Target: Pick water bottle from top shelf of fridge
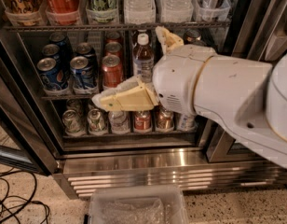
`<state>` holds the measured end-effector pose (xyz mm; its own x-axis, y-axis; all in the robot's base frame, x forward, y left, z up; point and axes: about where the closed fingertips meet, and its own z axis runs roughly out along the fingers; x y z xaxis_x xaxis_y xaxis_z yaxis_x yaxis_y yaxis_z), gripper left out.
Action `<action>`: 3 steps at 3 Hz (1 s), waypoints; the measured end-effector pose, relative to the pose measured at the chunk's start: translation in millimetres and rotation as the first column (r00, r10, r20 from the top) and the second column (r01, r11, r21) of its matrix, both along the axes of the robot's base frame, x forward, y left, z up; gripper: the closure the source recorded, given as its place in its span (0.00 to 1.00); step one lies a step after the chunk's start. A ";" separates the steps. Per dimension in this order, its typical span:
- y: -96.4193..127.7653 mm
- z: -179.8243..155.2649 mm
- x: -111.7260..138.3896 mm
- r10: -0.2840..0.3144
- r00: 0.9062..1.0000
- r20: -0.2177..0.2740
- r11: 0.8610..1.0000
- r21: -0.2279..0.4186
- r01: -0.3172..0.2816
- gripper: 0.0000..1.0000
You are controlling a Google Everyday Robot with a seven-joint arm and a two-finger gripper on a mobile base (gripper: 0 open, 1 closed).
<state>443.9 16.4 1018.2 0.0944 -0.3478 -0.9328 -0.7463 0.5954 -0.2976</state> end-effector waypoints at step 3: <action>-99.2 19.3 75.4 -0.419 0.901 0.114 0.897 0.209 0.391 0.00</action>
Offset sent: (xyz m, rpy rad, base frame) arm 0.0743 0.0022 0.0083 0.1955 -0.2917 -0.3963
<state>519.4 -82.8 1037.5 0.1260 -0.2171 -0.9680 -0.3834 0.8893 -0.2493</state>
